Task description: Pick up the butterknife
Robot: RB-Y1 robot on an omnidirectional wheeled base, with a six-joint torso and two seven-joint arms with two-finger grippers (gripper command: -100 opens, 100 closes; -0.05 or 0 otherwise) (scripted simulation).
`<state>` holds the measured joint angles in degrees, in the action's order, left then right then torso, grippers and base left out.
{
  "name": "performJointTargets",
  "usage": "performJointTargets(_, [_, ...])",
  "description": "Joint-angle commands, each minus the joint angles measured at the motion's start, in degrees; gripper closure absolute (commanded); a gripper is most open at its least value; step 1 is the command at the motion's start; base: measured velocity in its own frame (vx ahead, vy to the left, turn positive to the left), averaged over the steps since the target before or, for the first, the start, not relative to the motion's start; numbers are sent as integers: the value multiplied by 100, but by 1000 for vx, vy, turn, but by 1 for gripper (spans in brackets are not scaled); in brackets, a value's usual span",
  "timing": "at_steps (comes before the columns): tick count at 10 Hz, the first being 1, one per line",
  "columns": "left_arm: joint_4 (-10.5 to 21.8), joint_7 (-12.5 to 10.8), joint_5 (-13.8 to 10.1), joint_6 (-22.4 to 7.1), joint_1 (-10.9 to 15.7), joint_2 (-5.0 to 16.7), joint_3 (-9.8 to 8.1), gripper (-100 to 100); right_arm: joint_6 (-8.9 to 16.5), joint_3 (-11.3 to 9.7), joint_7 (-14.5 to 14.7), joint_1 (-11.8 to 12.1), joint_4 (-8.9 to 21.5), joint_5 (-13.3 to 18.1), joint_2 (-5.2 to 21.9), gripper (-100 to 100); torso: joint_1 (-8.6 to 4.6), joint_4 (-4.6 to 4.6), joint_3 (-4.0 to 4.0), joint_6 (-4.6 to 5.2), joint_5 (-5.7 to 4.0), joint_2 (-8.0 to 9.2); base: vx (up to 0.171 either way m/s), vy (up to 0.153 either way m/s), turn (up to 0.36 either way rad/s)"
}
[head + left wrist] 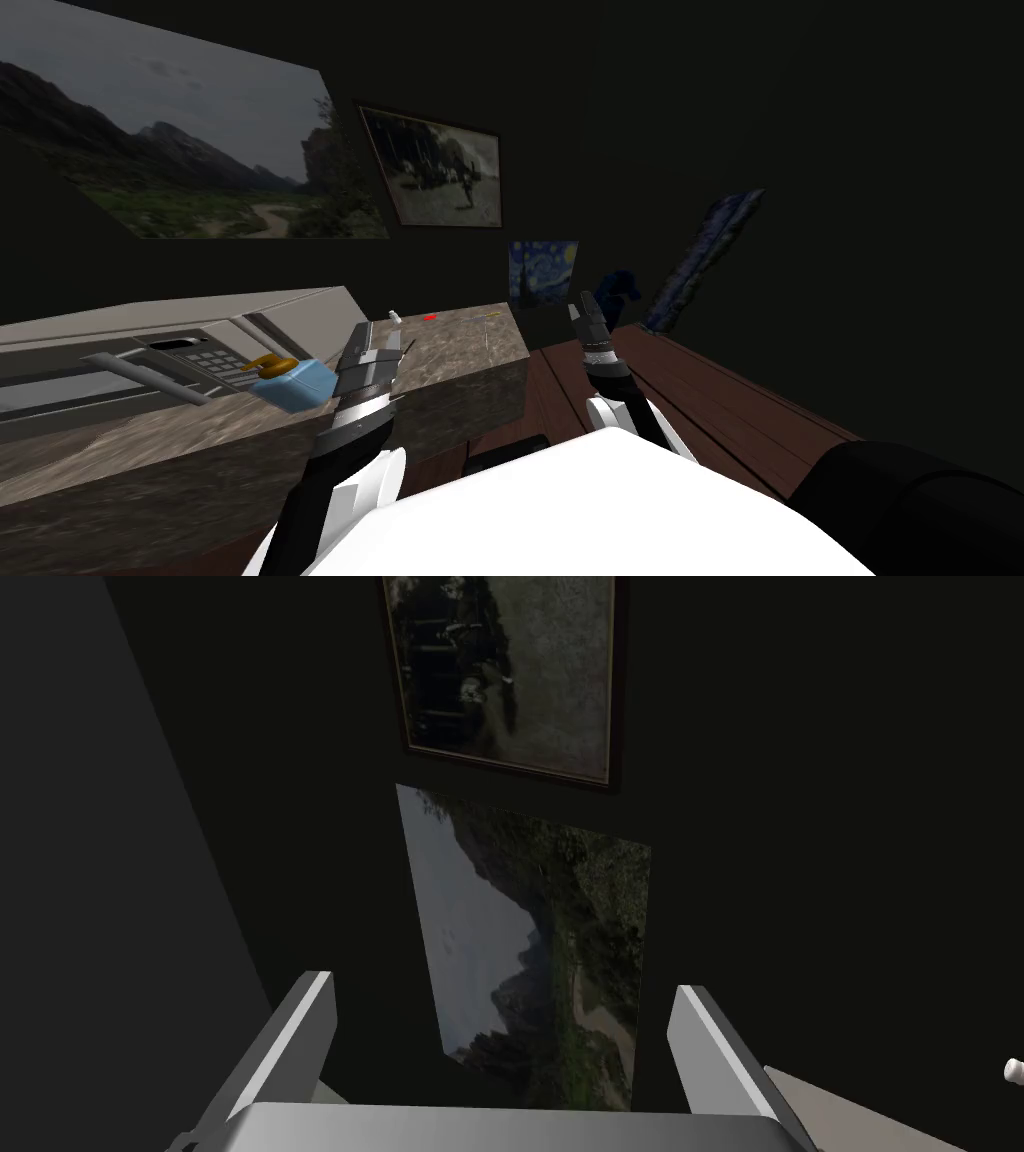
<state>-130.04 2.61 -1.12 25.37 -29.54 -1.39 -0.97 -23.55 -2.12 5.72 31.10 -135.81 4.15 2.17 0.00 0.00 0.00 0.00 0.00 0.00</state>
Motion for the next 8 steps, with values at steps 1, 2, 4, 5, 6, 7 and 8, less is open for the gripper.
performJointTargets(1, [33, 14, -14, -62, 37, 221, 13, -100, 0, 0, 0, 0, 0, 0, 0, 0, 0, 0, 0, 0, 0, 0, -2, -17, -36])
performJointTargets(2, [65, 29, -29, -125, 76, 392, 27, -100, 0, 0, 0, 0, 0, 0, 0, 0, -4, 0, 0, 1, -1, 1, 1, -35, -72])
performJointTargets(4, [150, 71, -71, -303, 186, 750, 69, -100, 0, -1, 0, 0, 0, 0, 0, 0, -17, 0, -1, 1, -4, -2, 1, -57, -81])
performJointTargets(5, [201, 97, -99, -417, 255, 946, 98, -100, 0, -1, 0, 0, 0, 0, -1, 0, -20, 0, 0, 2, -5, 0, 6, -78, -108])
performJointTargets(6, [257, 127, -131, -544, 333, 1141, 133, -100, 0, -1, 0, 0, 0, 0, -1, 0, -27, -1, -1, 2, -6, -3, 9, -94, -103])
performJointTargets(7, [317, 160, -167, -684, 419, 1311, 171, -100, 0, -1, 0, 0, 0, 0, -1, 0, -34, -1, -2, 1, -8, -4, 10, -96, -129])
performJointTargets(8, [317, 160, -167, -684, 419, 1379, 171, -100, 0, -1, 0, 0, 0, 0, -1, 0, -35, -1, -3, 2, -8, -5, 8, -70, -52])
